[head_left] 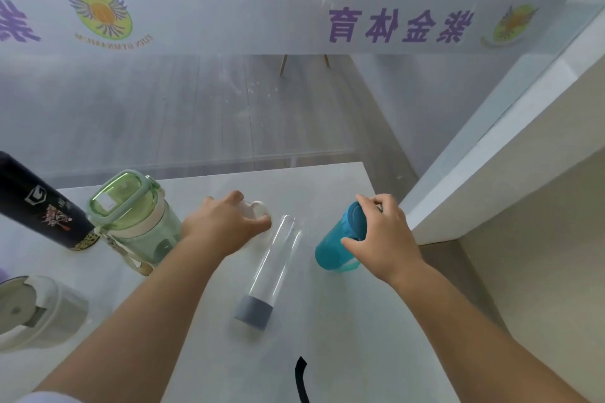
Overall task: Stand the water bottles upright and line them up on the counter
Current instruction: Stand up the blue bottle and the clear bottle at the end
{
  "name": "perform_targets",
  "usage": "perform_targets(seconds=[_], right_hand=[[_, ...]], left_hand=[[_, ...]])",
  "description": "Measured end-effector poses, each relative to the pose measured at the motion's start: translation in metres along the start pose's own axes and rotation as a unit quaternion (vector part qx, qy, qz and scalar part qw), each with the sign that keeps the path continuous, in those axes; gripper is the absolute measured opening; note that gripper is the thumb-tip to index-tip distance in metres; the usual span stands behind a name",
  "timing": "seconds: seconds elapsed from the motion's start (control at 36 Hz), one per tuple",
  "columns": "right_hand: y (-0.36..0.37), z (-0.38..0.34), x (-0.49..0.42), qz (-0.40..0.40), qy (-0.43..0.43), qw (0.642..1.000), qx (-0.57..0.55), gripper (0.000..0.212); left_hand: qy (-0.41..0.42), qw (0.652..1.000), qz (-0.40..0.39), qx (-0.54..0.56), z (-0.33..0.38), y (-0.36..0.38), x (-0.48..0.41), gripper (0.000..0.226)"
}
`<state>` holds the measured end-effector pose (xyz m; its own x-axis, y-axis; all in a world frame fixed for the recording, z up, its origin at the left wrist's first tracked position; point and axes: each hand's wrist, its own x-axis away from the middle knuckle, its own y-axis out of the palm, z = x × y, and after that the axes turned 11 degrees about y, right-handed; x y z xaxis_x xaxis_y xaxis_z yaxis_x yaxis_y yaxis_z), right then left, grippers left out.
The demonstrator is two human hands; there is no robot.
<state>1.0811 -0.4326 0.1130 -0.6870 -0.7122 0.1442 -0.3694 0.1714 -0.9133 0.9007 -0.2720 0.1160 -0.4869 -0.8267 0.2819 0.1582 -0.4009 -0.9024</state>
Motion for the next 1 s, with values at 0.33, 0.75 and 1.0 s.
perform_targets(seconds=[0.33,0.75,1.0], right_hand=[[-0.001,0.001,-0.014,-0.02,-0.059,0.998,0.024,0.075],[-0.007,0.0,-0.015,-0.072,-0.091,0.991,0.074,0.076],[-0.008,0.0,-0.006,-0.072,-0.097,0.989,0.085,0.075]], left_hand=[[0.046,0.998,0.013,-0.037,0.01,-0.009,-0.034,0.053],[0.061,0.992,0.036,0.105,0.003,-0.006,-0.031,0.045],[0.035,0.998,0.022,0.046,-0.014,-0.006,-0.01,0.051]])
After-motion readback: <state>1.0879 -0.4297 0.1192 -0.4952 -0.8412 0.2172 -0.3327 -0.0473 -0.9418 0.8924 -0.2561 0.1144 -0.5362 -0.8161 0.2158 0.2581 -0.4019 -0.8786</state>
